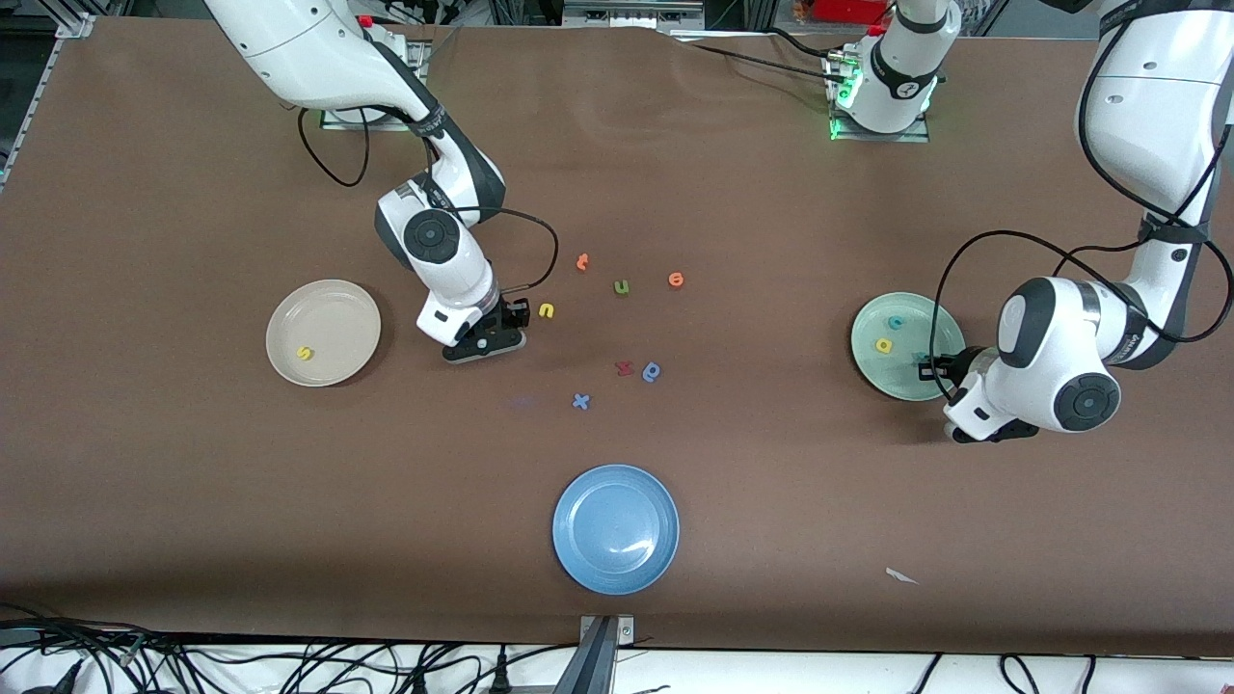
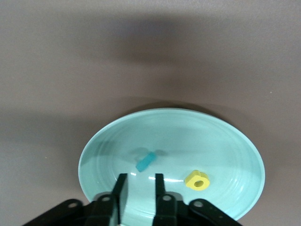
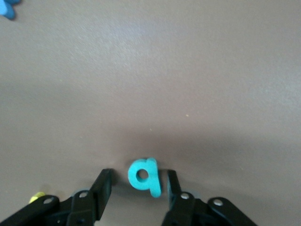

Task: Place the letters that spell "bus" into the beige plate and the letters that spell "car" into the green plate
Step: 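Place the cyan l in the green plate while the right grasps a, then retract the left gripper while the right gripper places a on white plate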

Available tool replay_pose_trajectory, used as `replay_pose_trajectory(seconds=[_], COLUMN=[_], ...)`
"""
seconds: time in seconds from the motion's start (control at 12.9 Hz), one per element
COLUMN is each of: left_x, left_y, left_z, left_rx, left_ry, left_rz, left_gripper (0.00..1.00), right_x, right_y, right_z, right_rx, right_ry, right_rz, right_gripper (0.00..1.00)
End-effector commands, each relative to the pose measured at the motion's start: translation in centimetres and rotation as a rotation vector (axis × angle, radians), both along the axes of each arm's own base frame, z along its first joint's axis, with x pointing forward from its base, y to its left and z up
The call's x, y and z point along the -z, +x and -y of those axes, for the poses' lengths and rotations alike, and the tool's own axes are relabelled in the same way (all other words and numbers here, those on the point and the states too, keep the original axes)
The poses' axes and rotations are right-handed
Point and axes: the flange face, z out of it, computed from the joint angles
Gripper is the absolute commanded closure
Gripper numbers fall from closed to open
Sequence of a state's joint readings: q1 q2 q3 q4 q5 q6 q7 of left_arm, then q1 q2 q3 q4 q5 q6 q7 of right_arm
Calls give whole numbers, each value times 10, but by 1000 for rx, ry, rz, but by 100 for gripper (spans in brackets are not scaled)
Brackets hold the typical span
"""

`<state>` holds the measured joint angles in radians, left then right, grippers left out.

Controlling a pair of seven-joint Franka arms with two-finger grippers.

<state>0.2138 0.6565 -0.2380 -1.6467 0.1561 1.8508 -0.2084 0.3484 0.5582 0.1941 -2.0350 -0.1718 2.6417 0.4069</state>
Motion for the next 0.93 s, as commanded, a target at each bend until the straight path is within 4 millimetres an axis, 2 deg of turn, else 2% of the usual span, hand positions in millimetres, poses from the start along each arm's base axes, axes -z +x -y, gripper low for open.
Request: replay_pose_trajectory(seconds=[0.0, 0.15, 0.31, 0.39, 0.54, 0.7, 0.85], left_x=[-16, -48, -91, -114, -155, -194, -219], left_y=[3, 5, 6, 5, 3, -3, -9], left_z=[0, 0, 4, 12, 18, 23, 25], left_rx=[35, 36, 49, 60, 70, 66, 62], left_ry=[13, 21, 12, 11, 22, 23, 25], left_rz=[24, 44, 91, 110, 166, 205, 226], left_gripper=[1, 1, 1, 1, 1, 1, 1], right_x=[5, 7, 9, 10, 10, 10, 10], right_y=[2, 2, 0, -1, -1, -1, -1], right_z=[-9, -9, -9, -9, -9, -9, -9], right_rx=[2, 1, -3, -3, -9, -12, -13], right_ry=[4, 3, 7, 8, 7, 6, 5], right_rz=[8, 9, 12, 13, 14, 13, 13], right_gripper=[44, 44, 45, 46, 57, 72, 84])
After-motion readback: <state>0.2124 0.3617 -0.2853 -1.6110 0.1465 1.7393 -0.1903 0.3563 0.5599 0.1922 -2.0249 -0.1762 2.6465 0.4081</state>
